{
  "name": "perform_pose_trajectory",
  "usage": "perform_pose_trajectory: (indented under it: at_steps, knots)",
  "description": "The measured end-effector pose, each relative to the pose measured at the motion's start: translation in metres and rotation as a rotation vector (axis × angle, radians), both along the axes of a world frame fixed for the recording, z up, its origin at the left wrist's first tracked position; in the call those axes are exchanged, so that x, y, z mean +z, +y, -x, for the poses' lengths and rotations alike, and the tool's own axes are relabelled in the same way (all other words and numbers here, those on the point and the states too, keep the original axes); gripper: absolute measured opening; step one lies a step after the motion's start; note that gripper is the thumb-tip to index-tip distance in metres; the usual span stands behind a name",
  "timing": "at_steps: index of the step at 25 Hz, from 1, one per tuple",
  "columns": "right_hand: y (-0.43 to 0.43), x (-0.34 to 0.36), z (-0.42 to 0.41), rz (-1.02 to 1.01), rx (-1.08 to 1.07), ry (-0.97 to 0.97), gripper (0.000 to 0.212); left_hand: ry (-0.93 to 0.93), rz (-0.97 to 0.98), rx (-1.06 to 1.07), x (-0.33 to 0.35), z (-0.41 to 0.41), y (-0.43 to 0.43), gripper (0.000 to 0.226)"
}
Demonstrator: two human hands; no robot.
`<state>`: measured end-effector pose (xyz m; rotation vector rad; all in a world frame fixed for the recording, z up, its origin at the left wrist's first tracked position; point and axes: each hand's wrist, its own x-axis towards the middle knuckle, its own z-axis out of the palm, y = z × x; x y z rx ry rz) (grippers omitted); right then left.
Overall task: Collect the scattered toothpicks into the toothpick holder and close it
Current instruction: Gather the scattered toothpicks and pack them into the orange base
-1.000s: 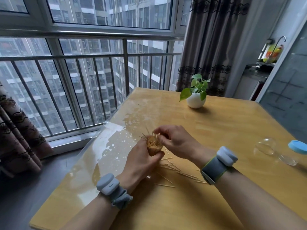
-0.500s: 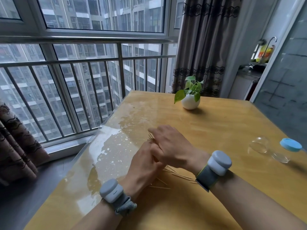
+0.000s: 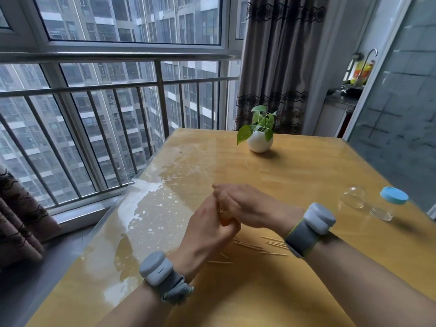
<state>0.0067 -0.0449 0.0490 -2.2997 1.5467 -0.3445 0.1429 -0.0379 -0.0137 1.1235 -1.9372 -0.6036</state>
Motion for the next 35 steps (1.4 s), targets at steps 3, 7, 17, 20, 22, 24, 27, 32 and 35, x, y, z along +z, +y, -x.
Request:
perform_pose_trajectory:
  at_steps: [3,7,17,20,22,24,27,32,35]
  knots:
    - [0.011,0.001,0.0,-0.121,0.013,-0.145,0.082,-0.026,0.027,-0.075,0.001,0.008,0.006,0.019]
    - [0.024,0.013,0.076,-0.038,-0.147,-0.031,0.053,-0.019,0.009,-0.004,-0.001,0.003,0.005,0.029]
    - [0.033,-0.03,0.086,-0.155,-0.107,0.413,0.029,-0.065,-0.02,-0.02,-0.002,0.039,-0.008,0.028]
    - [0.031,-0.027,0.079,-0.113,-0.063,0.466,0.018,-0.084,-0.028,-0.045,-0.005,0.051,-0.016,0.03]
    - [0.032,-0.023,0.074,-0.109,-0.031,0.472,0.014,-0.089,-0.045,-0.056,-0.008,0.057,-0.022,0.03]
    - [0.032,-0.018,0.07,-0.13,-0.029,0.489,0.006,-0.078,-0.072,-0.077,-0.01,0.06,-0.027,0.032]
    - [0.033,-0.017,0.061,-0.124,-0.026,0.502,0.013,-0.059,-0.115,-0.101,-0.013,0.058,-0.034,0.038]
    - [0.037,-0.021,0.067,-0.146,-0.024,0.429,0.025,-0.026,-0.241,-0.177,-0.017,0.042,-0.04,0.078]
    - [0.032,-0.031,0.087,-0.258,-0.079,0.26,0.011,0.074,-0.213,-0.114,-0.013,0.04,-0.041,0.071]
